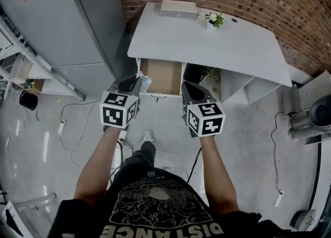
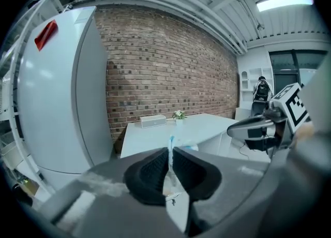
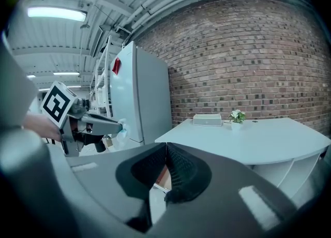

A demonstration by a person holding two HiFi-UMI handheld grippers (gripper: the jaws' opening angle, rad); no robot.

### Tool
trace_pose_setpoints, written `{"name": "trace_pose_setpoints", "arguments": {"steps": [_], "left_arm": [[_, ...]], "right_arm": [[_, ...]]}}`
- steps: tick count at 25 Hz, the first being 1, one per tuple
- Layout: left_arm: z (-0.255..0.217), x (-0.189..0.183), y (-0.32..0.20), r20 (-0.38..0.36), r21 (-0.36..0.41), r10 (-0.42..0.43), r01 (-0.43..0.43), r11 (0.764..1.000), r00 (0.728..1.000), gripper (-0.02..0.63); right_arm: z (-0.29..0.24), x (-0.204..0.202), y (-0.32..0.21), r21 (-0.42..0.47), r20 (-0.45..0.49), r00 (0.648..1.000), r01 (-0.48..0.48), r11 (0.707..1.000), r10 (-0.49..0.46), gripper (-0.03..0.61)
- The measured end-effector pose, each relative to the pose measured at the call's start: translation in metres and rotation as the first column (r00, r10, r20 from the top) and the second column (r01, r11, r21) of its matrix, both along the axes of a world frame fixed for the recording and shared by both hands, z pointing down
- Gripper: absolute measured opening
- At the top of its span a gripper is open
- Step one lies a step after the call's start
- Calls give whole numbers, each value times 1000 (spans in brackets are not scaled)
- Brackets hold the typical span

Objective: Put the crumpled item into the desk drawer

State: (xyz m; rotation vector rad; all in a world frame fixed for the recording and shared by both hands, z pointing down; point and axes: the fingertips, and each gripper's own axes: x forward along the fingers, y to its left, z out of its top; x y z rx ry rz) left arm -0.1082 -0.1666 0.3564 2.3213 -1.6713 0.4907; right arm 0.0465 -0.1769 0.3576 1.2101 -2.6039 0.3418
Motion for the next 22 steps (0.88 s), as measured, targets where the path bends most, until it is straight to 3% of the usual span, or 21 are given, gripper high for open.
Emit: {"name": "trace_pose_setpoints", "arguments": {"steps": [22], "left_arm": [[89,-26,-109,30,-182,128,-120,976,991,30]], "right_arm": [[89,-24,-92,-165,9,997,-78,983,81,5]]}}
